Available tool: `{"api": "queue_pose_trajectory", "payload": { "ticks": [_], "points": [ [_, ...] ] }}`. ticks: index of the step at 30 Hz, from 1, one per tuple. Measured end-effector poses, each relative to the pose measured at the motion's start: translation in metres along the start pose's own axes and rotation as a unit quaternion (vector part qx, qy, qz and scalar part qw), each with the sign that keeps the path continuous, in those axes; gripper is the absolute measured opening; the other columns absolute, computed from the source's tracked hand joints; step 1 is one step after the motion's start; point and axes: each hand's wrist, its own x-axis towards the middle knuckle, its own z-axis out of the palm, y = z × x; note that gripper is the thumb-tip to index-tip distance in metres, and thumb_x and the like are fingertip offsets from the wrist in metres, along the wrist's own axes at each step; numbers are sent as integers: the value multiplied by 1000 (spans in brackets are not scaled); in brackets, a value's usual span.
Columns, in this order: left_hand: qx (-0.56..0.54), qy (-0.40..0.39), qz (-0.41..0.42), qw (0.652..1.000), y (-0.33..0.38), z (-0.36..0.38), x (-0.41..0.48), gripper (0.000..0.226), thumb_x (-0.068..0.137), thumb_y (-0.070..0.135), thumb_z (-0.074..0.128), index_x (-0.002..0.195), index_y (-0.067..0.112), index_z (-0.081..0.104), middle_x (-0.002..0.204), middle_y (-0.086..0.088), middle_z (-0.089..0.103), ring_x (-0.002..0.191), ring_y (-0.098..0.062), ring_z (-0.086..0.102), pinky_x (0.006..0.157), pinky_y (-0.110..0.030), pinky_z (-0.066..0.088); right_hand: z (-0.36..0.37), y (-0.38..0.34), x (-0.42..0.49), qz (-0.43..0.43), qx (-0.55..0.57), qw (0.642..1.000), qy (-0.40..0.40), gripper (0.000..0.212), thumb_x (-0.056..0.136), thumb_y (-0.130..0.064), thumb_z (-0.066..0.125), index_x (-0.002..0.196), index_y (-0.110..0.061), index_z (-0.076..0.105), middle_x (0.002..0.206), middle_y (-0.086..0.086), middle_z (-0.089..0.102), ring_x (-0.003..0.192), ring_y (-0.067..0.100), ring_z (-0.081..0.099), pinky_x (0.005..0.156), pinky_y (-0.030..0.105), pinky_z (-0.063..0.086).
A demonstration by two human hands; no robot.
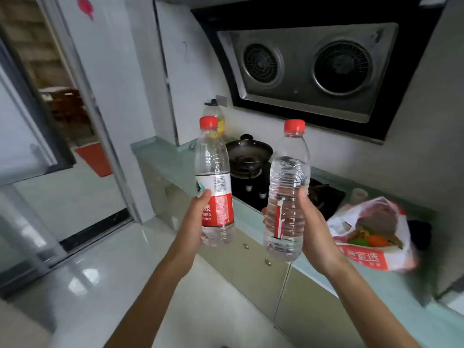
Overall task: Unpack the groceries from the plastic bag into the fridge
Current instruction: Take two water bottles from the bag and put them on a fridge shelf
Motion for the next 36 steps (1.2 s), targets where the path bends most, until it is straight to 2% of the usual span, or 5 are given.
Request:
{"api": "queue_pose_trajectory", "payload": {
  "ticks": [10,20,26,30,36],
  "points": [
    [-16,159,79,984,32,-139,-86,63,72,68,66,123,31,58,112,0,73,104,-23,70,85,-42,56,151,-4,12,-5,36,989,-145,84,64,-88,50,119,-26,65,109,8,74,102,24,71,98,52,50],
    [32,292,134,946,77,-313,-169,77,75,74,60,135,26,54,124,-10,68,114,-32,65,102,-60,46,350,-5,22,8,115,957,-267,80,48,-91,59,94,-28,76,99,15,75,91,32,73,86,49,55],
    [63,382,161,908,111,-411,-226,57,84,63,57,133,35,54,125,1,68,115,-21,66,100,-50,50,475,-10,30,23,140,927,-348,88,48,-85,68,106,-19,71,100,17,74,82,29,74,72,43,58],
    [67,467,189,861,125,-459,-256,42,80,53,59,118,35,62,113,8,73,100,-4,69,83,-25,50,549,-14,21,19,136,911,-389,93,44,-87,68,112,-24,68,104,13,74,92,30,73,75,41,59],
    [88,536,201,815,144,-543,-282,58,70,48,69,121,24,56,112,6,69,95,-2,69,66,-15,55,668,-22,2,-2,115,895,-432,54,73,-66,62,109,-27,69,100,9,75,92,29,73,85,49,57]
  ]
}}
